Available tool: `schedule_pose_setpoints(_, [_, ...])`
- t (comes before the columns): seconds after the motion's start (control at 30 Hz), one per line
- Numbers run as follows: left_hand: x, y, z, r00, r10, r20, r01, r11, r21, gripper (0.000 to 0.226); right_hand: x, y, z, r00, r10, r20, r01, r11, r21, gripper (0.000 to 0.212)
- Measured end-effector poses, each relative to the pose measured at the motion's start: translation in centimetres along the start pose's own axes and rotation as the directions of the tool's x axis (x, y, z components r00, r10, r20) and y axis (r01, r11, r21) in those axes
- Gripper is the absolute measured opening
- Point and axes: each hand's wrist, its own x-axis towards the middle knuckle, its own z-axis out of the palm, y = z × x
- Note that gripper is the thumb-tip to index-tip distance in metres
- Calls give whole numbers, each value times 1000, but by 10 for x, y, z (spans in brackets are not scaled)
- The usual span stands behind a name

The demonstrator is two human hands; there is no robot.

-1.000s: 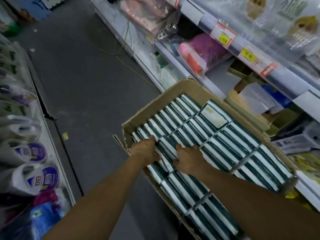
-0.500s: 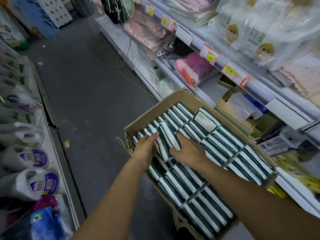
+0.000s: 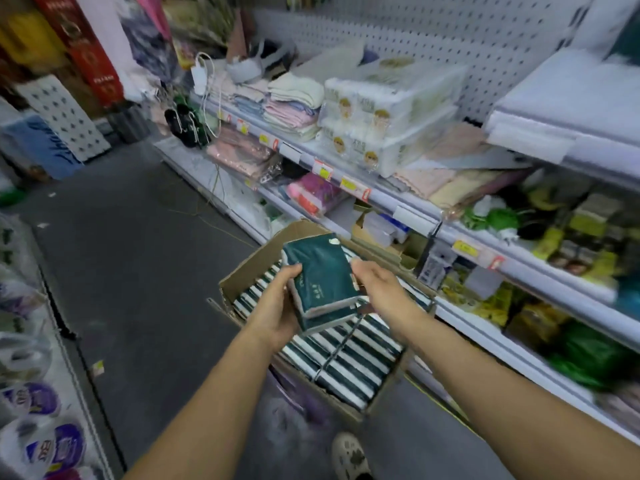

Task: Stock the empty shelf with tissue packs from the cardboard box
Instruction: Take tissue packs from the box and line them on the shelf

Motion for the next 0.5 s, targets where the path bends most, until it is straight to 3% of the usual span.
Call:
schedule_pose_setpoints(0.2, [-46, -26, 100, 971, -123, 205, 64, 961, 270, 55, -85, -26, -93, 985, 26, -171, -13, 997, 77, 50])
schedule_pose_setpoints(0.3, [-60, -42, 148, 951, -162, 262, 51, 922, 385, 63, -124, -26, -140, 969, 14, -247, 6, 996, 83, 37])
schedule_pose_setpoints(0.43, [-82, -63, 209, 912, -139, 387, -64, 882, 466, 67, -173, -20, -195, 911, 11, -412, 93, 968, 231, 58])
schedule_pose_setpoints(0.5, [-93, -74, 238, 892, -108, 438, -145, 851, 505, 73, -203, -16, -223, 909, -4, -416, 120, 960, 254, 55])
